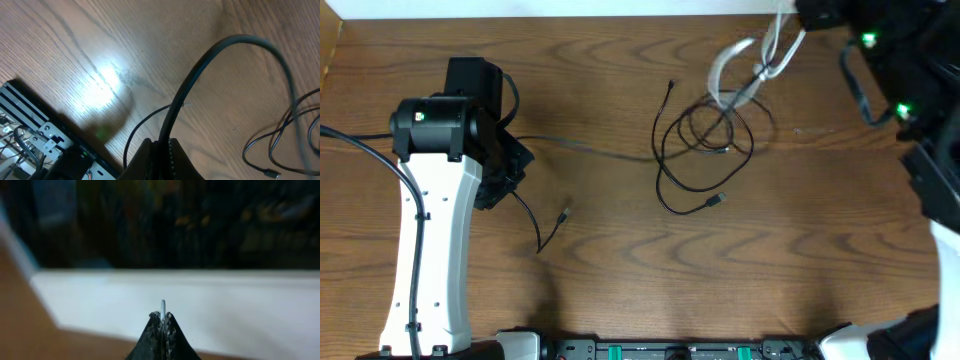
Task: Untangle cables
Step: 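Lift the white cable upward with the right gripper, pulling it free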
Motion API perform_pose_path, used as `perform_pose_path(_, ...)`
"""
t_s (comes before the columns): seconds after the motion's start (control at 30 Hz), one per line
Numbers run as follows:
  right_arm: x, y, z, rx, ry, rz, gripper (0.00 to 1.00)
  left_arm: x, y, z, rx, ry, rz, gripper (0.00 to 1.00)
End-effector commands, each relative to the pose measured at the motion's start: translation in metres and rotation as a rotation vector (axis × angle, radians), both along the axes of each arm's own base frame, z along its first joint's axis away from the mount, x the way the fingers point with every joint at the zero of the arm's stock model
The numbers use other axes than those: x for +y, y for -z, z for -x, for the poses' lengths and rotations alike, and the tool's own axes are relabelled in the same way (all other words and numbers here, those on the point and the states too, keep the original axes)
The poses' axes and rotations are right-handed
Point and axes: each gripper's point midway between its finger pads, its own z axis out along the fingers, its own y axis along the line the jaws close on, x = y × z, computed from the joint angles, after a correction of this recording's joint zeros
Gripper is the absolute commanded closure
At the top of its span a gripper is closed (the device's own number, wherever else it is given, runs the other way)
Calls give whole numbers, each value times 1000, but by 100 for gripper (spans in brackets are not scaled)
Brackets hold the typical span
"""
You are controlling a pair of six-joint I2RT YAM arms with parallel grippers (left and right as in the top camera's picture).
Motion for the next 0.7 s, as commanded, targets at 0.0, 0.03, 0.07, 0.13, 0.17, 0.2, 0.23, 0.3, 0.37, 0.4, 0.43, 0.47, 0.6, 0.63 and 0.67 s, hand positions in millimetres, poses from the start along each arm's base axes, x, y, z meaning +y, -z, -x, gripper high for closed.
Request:
perform_pose_path(0.0,42,31,-10,52,-207,89,99,4,-1,3,-2,-8,-15,92)
perform_pose_path(0.03,35,36,-19,69,-147,89,99,4,-1,3,-1,-8,-15,92)
perform_pose_path(0.07,24,40,-27,98,-64,59,99,4,-1,3,-1,-8,-15,92)
perform_pose_path(0.13,-12,54,-41,185,184,-79,99,4,-1,3,0,-8,-15,92)
perform_pose_path(0.17,-22,59,-44,211,253,-123,98,4,-1,3,0,-8,-15,92)
perform_pose_path(0.2,-23,64,-45,230,268,-135,99,4,-1,3,0,-8,-15,92)
perform_pose_path(0.23,-16,68,-46,244,235,-127,99,4,-1,3,0,-8,-15,92)
perform_pose_path(0.3,16,71,-41,250,39,-61,99,4,-1,3,-2,-8,-15,92)
perform_pose_path(0.37,63,66,-15,153,-309,130,99,4,-1,2,-4,-8,-15,92)
perform_pose_path(0.4,76,61,-2,95,-424,188,99,4,-1,2,-4,-8,-15,92)
perform_pose_path(0.43,83,52,9,34,-497,219,98,4,-1,2,-3,-8,-15,92)
perform_pose_path(0.47,80,40,11,-2,-474,201,99,4,-1,3,-2,-8,-15,92)
perform_pose_path(0.6,-2,-6,-7,11,24,-143,98,4,-1,3,-2,-8,-15,92)
perform_pose_path(0.63,-25,-12,-6,14,148,-234,98,4,-1,3,-1,-7,-15,92)
perform_pose_path(0.67,-47,-15,-3,7,255,-290,99,4,-1,3,-1,-8,-15,92)
